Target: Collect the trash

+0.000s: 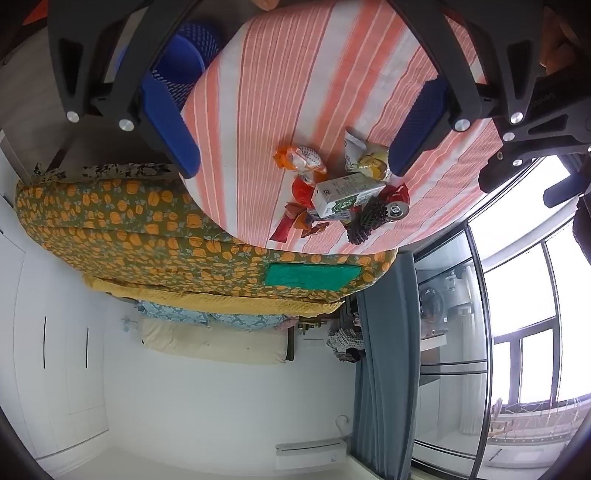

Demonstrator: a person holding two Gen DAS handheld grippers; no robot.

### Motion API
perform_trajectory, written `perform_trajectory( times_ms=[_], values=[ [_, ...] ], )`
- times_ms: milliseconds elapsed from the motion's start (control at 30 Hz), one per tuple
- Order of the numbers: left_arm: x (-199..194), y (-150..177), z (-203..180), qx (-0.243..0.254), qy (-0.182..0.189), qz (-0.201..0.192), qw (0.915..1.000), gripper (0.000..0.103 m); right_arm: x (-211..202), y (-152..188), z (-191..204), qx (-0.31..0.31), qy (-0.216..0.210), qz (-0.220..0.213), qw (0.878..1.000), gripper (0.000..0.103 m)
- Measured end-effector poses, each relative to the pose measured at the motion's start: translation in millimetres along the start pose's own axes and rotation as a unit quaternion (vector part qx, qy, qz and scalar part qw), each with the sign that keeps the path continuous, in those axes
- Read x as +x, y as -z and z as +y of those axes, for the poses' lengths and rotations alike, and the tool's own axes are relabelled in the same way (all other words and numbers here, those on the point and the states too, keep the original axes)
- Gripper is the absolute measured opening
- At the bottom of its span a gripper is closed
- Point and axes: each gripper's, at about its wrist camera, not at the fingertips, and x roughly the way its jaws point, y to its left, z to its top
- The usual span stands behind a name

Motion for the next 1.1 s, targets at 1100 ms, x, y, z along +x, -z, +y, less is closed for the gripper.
perform_trajectory(
  times_ms=[1100],
  values=[
    [1.5, 2.0, -0.7, 0.0, 0.0, 0.006, 1.0, 0.099, -0.3, -0.3, 0.9, 0.003, 0.0, -0.001, 1.0, 0.099]
  ],
)
